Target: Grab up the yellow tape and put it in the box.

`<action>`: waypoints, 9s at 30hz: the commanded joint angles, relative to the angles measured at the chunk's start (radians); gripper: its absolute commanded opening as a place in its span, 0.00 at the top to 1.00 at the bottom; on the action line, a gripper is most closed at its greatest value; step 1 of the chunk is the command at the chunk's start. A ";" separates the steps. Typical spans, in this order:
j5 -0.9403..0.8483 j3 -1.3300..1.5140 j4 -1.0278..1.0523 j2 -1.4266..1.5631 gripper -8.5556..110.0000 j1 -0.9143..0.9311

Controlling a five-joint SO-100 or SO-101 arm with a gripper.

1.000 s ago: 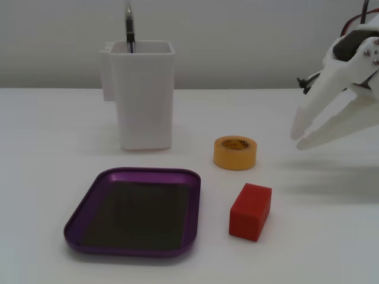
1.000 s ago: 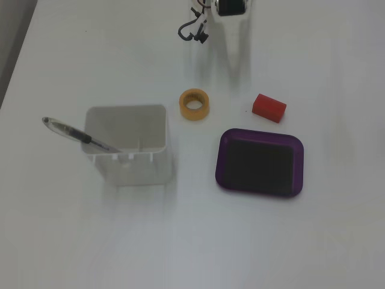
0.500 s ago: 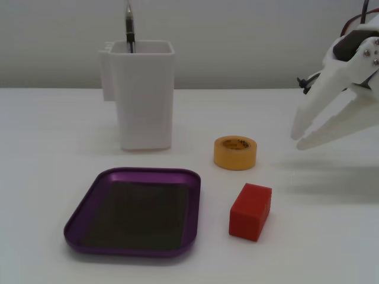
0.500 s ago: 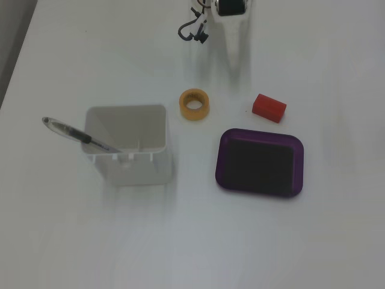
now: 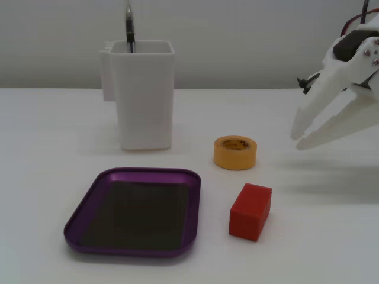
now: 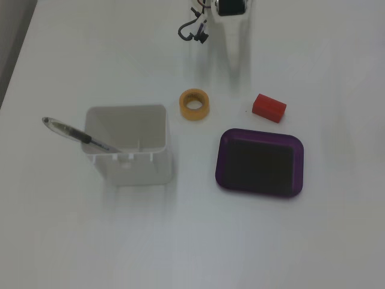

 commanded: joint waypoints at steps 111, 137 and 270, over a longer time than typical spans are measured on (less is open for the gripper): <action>-0.156 -1.178 0.284 -1.267 0.93 -0.054; -0.193 -1.911 0.199 -2.082 0.93 -0.118; 0.078 -0.081 0.249 0.092 0.93 -0.066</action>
